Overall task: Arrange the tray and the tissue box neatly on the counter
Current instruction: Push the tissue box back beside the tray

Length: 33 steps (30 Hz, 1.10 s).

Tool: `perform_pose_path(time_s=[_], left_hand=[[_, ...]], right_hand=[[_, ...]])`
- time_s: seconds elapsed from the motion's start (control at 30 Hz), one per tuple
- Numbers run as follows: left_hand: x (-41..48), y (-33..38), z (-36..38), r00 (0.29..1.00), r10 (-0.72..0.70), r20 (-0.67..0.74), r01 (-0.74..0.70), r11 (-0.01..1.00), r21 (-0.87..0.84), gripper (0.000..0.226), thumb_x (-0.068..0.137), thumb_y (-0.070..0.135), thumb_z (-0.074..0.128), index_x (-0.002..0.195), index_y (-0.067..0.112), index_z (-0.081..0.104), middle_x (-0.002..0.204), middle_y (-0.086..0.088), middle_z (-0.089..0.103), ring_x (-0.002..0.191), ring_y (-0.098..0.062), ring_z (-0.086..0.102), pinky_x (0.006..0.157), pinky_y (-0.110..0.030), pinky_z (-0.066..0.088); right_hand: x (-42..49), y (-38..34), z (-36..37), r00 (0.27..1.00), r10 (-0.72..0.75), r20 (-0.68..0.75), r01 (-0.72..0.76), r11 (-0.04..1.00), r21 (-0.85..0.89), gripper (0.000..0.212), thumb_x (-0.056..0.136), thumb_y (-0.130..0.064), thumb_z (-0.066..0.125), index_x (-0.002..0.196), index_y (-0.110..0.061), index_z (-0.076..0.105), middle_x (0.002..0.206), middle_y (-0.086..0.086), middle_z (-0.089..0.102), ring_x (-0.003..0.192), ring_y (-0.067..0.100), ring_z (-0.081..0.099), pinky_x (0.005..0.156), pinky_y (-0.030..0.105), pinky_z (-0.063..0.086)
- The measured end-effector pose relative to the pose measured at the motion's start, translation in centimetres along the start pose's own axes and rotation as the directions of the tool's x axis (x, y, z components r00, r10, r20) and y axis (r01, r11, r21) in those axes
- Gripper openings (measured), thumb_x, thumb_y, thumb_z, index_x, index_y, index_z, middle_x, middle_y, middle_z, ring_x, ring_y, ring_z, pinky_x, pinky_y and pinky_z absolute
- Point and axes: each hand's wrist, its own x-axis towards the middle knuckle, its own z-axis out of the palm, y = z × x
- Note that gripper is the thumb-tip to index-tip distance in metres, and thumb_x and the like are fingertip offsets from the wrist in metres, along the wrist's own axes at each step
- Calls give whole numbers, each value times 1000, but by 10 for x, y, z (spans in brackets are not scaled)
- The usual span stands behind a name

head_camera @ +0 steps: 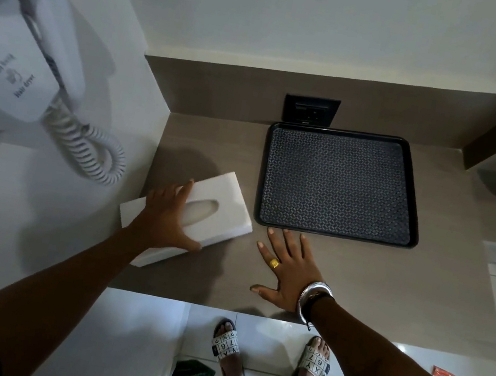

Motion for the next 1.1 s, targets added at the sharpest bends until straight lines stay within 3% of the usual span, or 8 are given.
perform_pose_path(time_s=[0.13,0.23,0.37,0.57,0.77,0.9,1.03,1.1], left_hand=[[25,23,-16,963,-215,-162,189,969,-158,142,42,83,71,151,29,-3,155,-12,26,141,-37,29,115,-56,21],[58,38,-37,854,-462,-238,382,869,-316,137,46,77,76,151,23,6,152,-19,29,140,-41,30,114,-58,20],[104,39,-60,714,-666,-216,525,714,-463,139,49,71,79,154,16,7,154,-26,24,142,-44,24,117,-57,16],[139,34,-50,638,-762,-113,599,583,-548,142,47,72,79,155,18,5,157,-23,18,145,-44,19,117,-57,15],[142,27,-39,628,-775,-78,634,567,-527,139,49,72,78,155,18,5,158,-23,16,146,-46,16,117,-59,13],[135,31,-36,710,-690,-142,555,671,-492,134,60,78,68,156,14,-1,161,-24,9,149,-43,9,118,-62,7],[108,41,-19,830,-416,-371,340,906,-253,121,68,89,39,155,13,5,163,-23,2,151,-40,2,117,-59,-4],[91,39,-7,878,-244,-412,217,970,-112,119,69,91,32,156,14,4,163,-22,1,151,-38,1,117,-55,-4]], right_hand=[[3,1,3,1000,-20,-6,20,1000,-1,97,76,-86,35,151,-25,32,159,11,29,142,42,30,112,66,21],[5,2,2,1000,-19,-8,19,1000,3,98,74,-88,35,149,-25,35,157,10,33,140,42,34,112,65,23],[7,3,6,999,-20,-43,21,999,32,95,74,-86,37,149,-29,33,158,8,32,141,41,34,111,61,12],[8,7,7,998,-33,-57,36,998,49,95,73,-85,39,150,-30,31,159,9,29,142,42,31,113,65,16],[7,8,6,999,-30,-36,32,998,62,97,71,-86,42,150,-31,30,160,8,27,143,41,28,113,63,12],[7,8,3,999,-27,-41,29,998,53,98,71,-85,44,151,-30,29,161,8,25,144,41,26,114,63,9],[7,7,1,999,-28,-25,30,999,44,98,71,-84,45,151,-30,28,161,8,24,145,41,25,113,62,8],[7,7,0,999,-33,-20,33,998,45,97,72,-84,43,151,-30,28,161,9,24,144,42,25,113,63,7]])
